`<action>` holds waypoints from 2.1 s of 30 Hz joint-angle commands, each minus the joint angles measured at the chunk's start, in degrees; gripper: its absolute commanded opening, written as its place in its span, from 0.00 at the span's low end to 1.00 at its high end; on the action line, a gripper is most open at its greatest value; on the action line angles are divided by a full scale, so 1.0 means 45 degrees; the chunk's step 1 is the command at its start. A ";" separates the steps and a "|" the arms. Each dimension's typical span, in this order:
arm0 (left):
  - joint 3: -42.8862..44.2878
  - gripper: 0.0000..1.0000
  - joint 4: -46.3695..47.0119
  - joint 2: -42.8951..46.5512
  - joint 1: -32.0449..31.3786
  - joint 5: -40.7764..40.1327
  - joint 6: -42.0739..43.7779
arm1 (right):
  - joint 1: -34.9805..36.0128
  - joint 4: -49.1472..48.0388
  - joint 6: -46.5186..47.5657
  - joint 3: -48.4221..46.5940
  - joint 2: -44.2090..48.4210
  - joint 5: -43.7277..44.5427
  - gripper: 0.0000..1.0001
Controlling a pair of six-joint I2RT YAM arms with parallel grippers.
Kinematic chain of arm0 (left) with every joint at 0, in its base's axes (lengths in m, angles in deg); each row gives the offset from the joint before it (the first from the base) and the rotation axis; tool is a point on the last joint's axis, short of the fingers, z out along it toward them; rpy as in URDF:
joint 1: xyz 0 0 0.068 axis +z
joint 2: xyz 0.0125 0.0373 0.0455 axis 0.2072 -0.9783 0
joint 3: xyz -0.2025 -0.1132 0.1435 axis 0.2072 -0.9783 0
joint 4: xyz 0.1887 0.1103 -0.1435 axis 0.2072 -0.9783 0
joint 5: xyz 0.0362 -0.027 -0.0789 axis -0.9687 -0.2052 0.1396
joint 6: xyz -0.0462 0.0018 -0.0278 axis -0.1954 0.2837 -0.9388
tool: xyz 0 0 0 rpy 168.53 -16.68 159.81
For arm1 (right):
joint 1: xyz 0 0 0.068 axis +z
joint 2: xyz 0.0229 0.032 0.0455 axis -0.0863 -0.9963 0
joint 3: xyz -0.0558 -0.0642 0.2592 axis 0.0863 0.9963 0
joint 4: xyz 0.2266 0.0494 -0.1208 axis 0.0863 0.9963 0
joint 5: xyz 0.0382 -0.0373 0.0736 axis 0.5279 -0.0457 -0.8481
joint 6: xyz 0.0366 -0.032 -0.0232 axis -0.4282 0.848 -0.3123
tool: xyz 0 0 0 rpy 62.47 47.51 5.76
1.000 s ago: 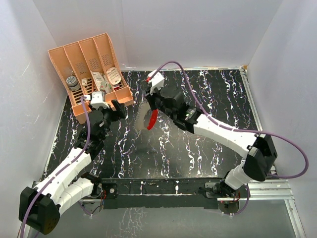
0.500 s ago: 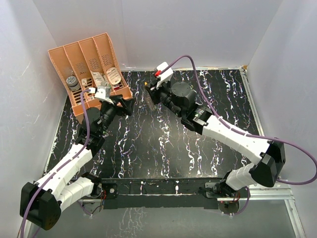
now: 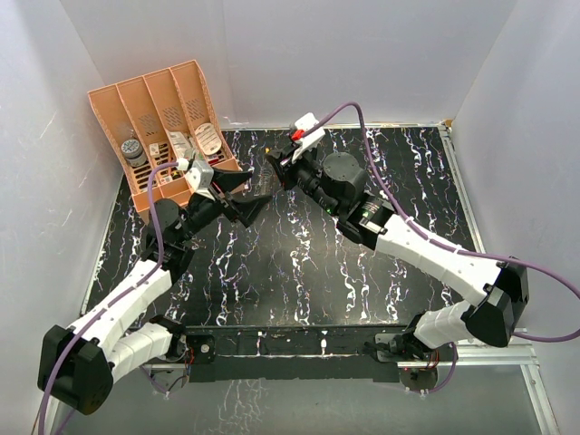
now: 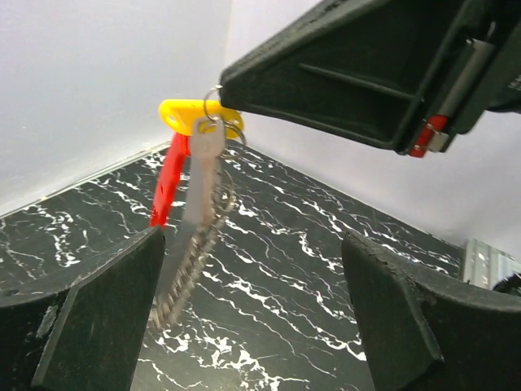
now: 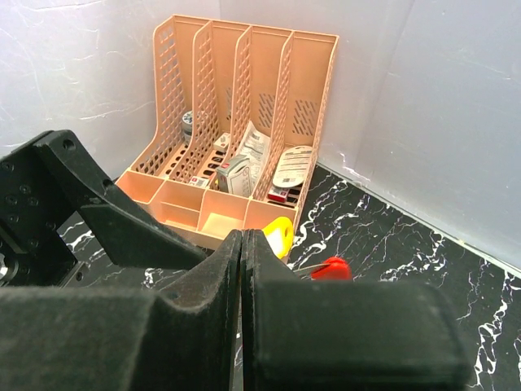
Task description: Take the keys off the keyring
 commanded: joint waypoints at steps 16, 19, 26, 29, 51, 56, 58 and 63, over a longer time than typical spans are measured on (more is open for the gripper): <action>-0.0308 0.89 0.3006 -0.1670 -0.0011 0.0422 -0.0670 | 0.0046 -0.1340 -0.0741 -0.0056 0.0664 -0.0678 0.00; -0.0296 0.89 0.3329 -0.1960 -0.0011 0.0286 -0.0649 | 0.0057 -0.1305 -0.0826 -0.0049 0.0686 -0.0863 0.00; -0.0134 0.78 0.4823 -0.3185 -0.0009 0.0209 -0.1348 | 0.0096 -0.1310 -0.0874 -0.0086 0.0661 -0.1098 0.00; 0.0110 0.69 0.5250 -0.3770 -0.0021 0.0537 -0.1867 | 0.0115 -0.1300 -0.0892 -0.0119 0.0666 -0.1108 0.00; 0.1665 0.00 -0.2896 -0.1533 -0.0128 -0.2525 0.1980 | 0.0113 -0.1925 0.0338 0.0848 0.1395 0.0250 0.00; 0.2503 0.00 -0.6083 -0.1009 -0.0147 -0.4883 0.3605 | 0.0115 -0.2335 0.1109 0.1263 0.1724 0.1425 0.00; 0.2795 0.00 -0.6746 -0.0890 -0.0153 -0.5914 0.4201 | 0.0105 -0.2377 0.1312 0.1374 0.1784 0.1693 0.00; 0.3331 0.00 -0.7083 -0.0776 -0.0168 -0.7102 0.6054 | 0.0105 -0.2436 0.1527 0.1867 0.1942 0.1702 0.27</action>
